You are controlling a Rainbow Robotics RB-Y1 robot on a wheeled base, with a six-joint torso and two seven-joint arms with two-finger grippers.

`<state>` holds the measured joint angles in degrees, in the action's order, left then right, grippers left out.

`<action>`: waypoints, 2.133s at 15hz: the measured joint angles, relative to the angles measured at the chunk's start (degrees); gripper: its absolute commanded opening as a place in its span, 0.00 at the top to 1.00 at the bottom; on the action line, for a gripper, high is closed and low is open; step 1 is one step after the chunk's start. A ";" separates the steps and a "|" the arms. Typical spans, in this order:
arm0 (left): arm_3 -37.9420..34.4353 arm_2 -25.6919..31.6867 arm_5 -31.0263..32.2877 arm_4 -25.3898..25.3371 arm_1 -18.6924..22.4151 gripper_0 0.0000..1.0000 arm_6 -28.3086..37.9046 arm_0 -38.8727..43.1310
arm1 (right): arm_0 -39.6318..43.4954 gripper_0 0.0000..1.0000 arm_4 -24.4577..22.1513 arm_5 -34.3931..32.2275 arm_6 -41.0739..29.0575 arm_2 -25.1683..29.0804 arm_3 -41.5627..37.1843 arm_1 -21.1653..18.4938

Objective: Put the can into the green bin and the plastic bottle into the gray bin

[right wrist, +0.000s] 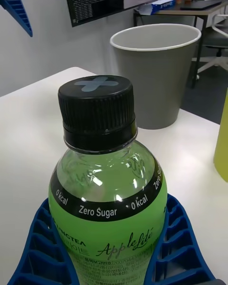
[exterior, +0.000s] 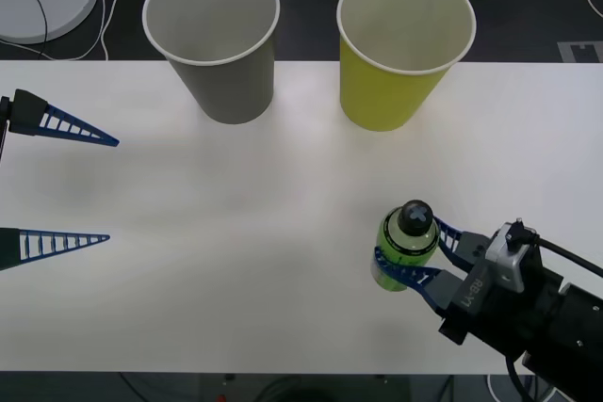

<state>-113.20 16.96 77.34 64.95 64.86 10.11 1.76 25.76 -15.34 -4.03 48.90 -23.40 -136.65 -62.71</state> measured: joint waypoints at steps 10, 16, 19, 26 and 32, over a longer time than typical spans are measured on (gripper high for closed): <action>0.00 0.00 0.00 0.00 0.00 0.00 0.00 0.00 | -3.78 1.00 1.31 16.83 -1.44 -2.68 -11.20 -1.98; 0.00 0.00 0.00 0.00 0.00 0.00 0.00 0.00 | -12.21 1.00 4.88 31.13 -1.85 -8.91 -13.35 -1.49; 0.00 0.00 0.00 0.00 0.00 0.00 0.00 0.00 | -16.04 1.00 9.00 34.80 -1.63 -10.03 -13.36 -0.73; 0.00 0.00 0.00 0.00 0.00 0.00 0.00 0.00 | -25.11 1.00 18.86 48.11 -1.23 -10.62 -13.36 2.56; 0.00 0.00 0.00 0.00 0.00 0.00 0.00 0.00 | -31.17 1.00 22.90 49.97 -0.93 -10.67 -13.36 5.46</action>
<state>-113.20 16.96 77.34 64.95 64.86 10.11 1.76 -5.41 7.56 45.93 47.96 -34.07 -150.01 -57.26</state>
